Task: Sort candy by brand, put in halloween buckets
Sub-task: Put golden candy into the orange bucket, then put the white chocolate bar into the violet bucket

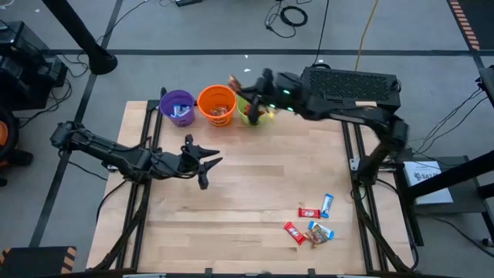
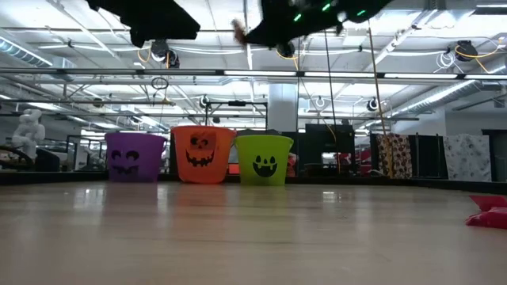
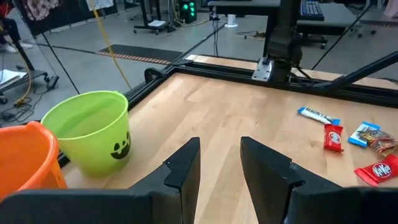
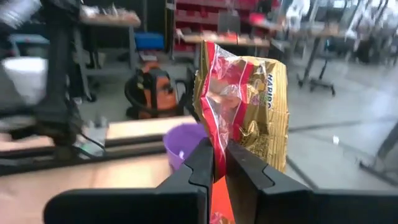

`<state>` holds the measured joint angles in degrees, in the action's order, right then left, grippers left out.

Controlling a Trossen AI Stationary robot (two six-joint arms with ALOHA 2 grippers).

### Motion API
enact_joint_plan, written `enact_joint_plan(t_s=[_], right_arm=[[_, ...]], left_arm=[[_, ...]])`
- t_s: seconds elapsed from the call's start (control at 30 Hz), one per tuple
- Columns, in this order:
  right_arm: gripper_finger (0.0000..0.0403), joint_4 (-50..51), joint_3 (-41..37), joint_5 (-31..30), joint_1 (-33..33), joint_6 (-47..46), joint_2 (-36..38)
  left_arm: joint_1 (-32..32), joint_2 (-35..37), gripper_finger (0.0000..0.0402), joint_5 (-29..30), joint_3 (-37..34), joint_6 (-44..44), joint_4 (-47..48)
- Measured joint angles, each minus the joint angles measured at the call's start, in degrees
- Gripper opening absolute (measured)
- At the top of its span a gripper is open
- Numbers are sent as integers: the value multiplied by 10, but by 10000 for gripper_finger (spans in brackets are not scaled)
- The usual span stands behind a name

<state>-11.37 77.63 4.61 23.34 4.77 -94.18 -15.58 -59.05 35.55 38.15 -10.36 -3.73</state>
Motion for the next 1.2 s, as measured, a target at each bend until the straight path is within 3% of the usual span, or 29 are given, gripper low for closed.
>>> enact_joint_plan(t_s=[0.23, 0.43, 0.7, 1.07, 1.2], right_arm=[[27, 16, 100, 4, 27, -45, -162], [39, 14, 118, 2, 21, -61, -220], [78, 14, 119, 0, 22, -66, -231], [104, 14, 119, 15, 18, -50, -201], [105, 115, 119, 15, 4, -6, -146]], left_arm=[[0, 0, 123, 0, 0, -11, 4], [-3, 0, 123, 0, 0, -29, 33], [-3, -1, 123, -1, 0, -40, 38], [-3, 0, 123, -1, 0, -24, 7], [-3, -1, 123, -1, 0, -24, 11]])
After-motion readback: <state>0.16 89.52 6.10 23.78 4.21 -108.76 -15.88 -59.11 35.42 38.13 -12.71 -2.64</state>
